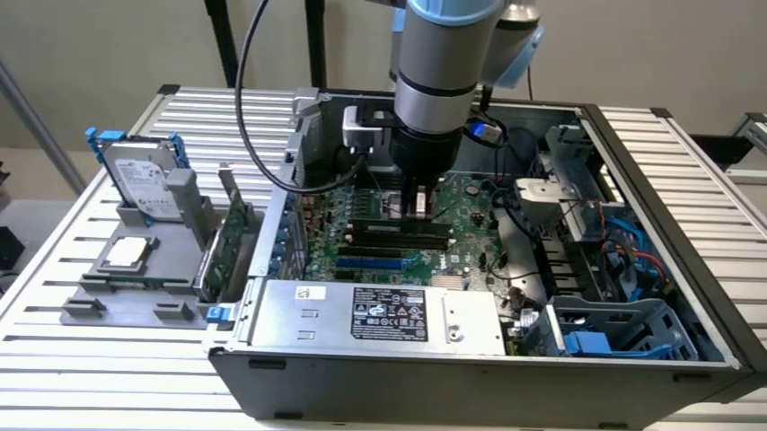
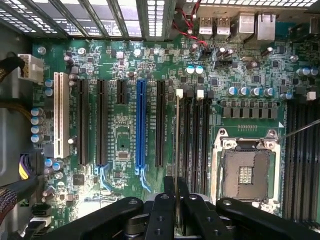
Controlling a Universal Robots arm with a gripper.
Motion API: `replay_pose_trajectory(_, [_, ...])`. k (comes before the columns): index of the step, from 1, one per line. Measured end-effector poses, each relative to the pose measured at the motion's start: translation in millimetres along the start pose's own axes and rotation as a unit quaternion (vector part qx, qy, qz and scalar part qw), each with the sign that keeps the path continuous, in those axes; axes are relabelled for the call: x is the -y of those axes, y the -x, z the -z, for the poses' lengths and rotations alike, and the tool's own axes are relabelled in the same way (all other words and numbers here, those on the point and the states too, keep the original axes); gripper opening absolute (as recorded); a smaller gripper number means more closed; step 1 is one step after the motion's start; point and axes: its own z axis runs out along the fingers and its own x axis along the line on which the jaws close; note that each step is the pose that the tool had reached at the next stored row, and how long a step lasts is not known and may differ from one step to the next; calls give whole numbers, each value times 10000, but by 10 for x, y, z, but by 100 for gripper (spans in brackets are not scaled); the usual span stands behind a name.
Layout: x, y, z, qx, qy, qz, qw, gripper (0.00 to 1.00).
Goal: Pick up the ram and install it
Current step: 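Press down the ram until it locks into place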
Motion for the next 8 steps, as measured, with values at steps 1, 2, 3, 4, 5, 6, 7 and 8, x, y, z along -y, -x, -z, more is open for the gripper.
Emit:
replay_pose_trajectory(1, [1,2,-13,-12,0,0,10000,0])
replay_pose_trajectory(2, [1,4,-22,-14,0,1,10000,0])
replay_pose_trajectory(3, [1,6,-28,-14,0,1,10000,0])
replay_pose_trajectory(4, [1,8,-35,-15,-1,0,10000,0])
replay_pose_trajectory(5, [2,10,-41,-15,0,0,10000,0])
replay_pose_trajectory(6, [6,12,-45,-15,0,0,10000,0])
replay_pose_trajectory(7, [10,15,-50,-15,0,-1,10000,0])
replay_pose_trajectory(8, [16,19,-55,-14,0,-1,10000,0])
